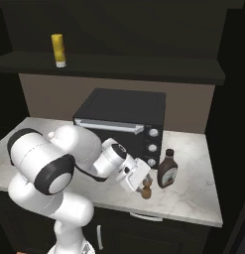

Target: There are various items on the counter. Only move the condiments/shakers into the cabinet.

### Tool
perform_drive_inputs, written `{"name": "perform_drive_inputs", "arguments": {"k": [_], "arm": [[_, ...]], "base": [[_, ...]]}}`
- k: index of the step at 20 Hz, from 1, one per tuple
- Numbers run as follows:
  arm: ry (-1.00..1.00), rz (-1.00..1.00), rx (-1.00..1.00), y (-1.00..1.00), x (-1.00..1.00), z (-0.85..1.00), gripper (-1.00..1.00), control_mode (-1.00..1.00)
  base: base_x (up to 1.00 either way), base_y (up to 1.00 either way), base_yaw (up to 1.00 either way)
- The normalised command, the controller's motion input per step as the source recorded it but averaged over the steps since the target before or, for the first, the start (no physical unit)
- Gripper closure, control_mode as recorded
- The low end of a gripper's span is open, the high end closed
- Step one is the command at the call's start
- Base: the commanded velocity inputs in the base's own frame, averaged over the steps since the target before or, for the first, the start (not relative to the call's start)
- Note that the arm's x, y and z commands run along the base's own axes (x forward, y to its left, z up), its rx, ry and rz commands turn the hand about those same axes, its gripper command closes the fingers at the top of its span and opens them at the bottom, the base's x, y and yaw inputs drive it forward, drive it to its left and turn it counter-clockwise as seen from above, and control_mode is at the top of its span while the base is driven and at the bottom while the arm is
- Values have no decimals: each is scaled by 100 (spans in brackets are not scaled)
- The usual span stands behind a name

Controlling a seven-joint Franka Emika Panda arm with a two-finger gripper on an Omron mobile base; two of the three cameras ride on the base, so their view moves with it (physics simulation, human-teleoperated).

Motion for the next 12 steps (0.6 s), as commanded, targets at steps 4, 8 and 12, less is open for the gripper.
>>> {"name": "perform_drive_inputs", "arguments": {"k": [4, 8, 12], "arm": [[0, -2, -3, -10, 0, -5, 100, -100], [0, -1, -4, -18, 0, 0, 100, -100], [0, 0, -1, -6, -24, 14, 100, -100]], "base": [[0, 0, 0], [0, 0, 0], [0, 0, 0]]}}
